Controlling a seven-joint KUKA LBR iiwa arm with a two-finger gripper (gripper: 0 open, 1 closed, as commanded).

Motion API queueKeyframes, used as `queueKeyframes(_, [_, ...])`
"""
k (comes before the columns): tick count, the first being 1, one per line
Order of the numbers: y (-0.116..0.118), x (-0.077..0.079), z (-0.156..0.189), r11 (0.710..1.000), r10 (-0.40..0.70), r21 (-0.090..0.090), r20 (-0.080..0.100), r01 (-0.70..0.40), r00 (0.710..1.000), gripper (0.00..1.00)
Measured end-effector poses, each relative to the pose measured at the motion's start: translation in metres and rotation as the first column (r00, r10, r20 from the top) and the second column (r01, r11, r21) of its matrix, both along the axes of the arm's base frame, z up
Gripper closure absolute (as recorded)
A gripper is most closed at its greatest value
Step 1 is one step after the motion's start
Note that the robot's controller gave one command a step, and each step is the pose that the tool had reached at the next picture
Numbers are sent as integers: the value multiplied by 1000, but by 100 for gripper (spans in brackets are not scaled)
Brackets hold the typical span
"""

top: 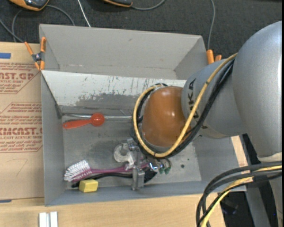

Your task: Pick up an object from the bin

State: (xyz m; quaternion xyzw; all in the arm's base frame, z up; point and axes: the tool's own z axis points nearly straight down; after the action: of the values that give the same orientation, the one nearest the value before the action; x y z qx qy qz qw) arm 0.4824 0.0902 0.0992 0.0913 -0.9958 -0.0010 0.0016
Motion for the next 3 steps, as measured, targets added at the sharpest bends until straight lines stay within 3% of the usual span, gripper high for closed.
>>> queueKeyframes(1, [-24,19,-28,978,207,-1,28,-207,978,0])
queueKeyframes(2, [-22,31,-23,999,32,6,17,-32,999,100])
queueKeyframes(3, [-22,31,-23,999,32,6,17,-32,999,100])
